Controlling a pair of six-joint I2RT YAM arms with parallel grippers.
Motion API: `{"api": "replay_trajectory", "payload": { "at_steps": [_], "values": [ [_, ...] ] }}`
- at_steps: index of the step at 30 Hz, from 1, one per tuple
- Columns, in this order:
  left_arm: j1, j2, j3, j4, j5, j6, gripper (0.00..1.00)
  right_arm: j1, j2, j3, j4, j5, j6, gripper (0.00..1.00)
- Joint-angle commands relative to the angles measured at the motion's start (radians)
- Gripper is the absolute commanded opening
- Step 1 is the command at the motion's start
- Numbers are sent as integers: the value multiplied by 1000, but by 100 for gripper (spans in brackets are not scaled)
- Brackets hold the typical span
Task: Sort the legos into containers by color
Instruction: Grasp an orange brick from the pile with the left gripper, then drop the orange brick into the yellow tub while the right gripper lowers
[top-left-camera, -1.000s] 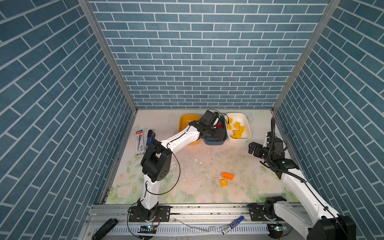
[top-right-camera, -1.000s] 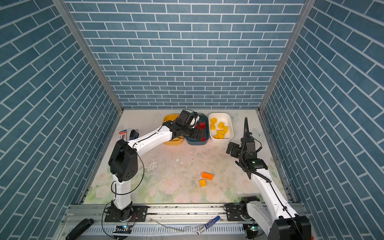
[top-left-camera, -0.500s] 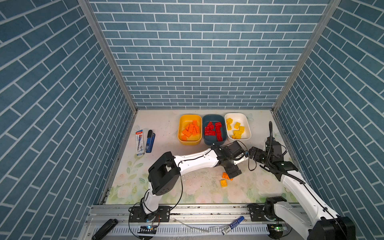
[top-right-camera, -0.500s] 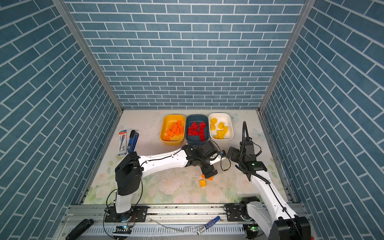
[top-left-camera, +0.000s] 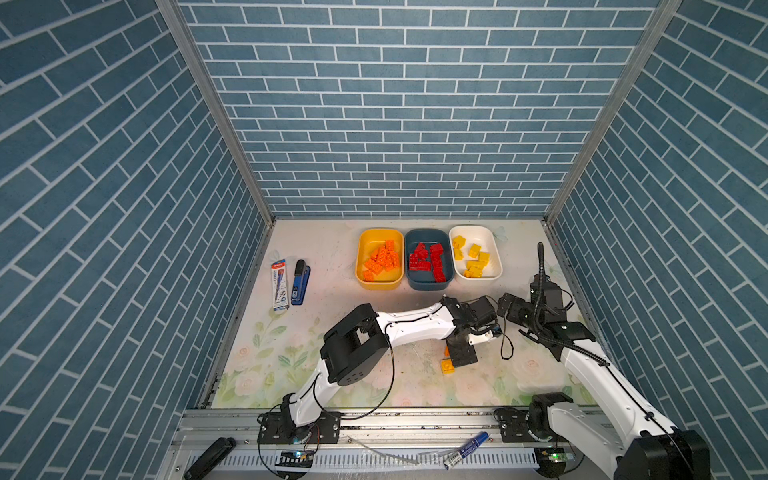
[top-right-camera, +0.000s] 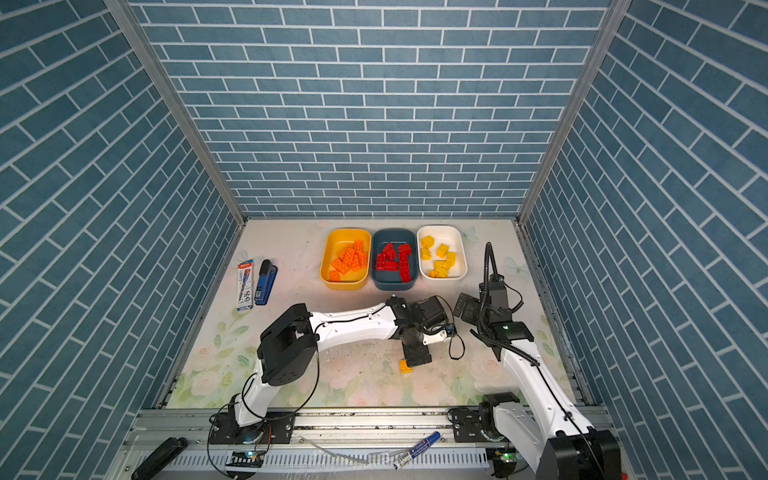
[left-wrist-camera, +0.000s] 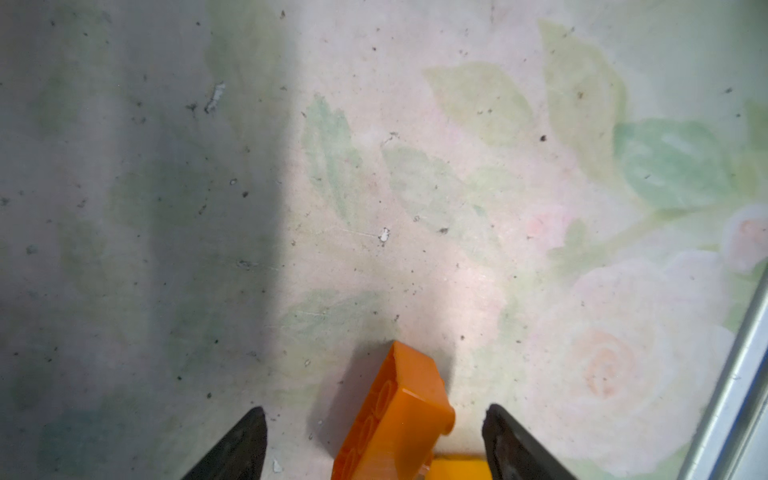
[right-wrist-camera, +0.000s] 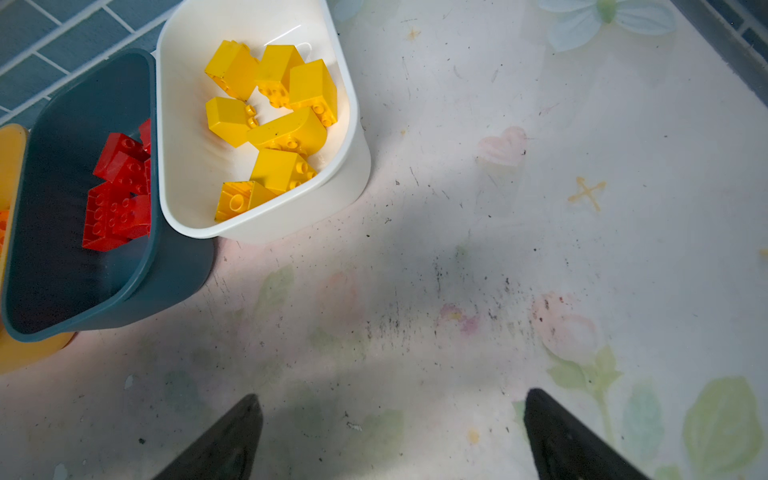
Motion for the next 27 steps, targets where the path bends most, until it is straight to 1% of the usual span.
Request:
{"api": "replay_trajectory", "payload": {
  "at_steps": [1,6,10,12,14,16,19,22,27],
  "values": [
    [-4,31,32,-52,-10,10,80,3,4,-1,-10,21,34,98],
    [-3,52,31,-57,-40,16,74,2,7,1,-11,23,34,98],
    [-4,63,24,-38,-60,17,66,2,18,16,-23,17,32,99],
    [-3,60,16,-21,-81,16,59,2,17,18,-18,-4,19,99],
    [-1,42,-8,13,-90,9,48,2,14,17,-3,-56,3,99],
    [8,18,-29,44,-88,-6,40,2,12,14,9,-98,-8,98],
    [40,-22,-65,95,-62,-47,33,8,14,23,-7,-141,-16,98],
    [89,-70,-109,145,-10,-93,27,34,19,59,-74,-131,30,99],
    [184,-180,-206,261,51,-190,20,147,55,112,-143,-67,68,99]
  ]
}}
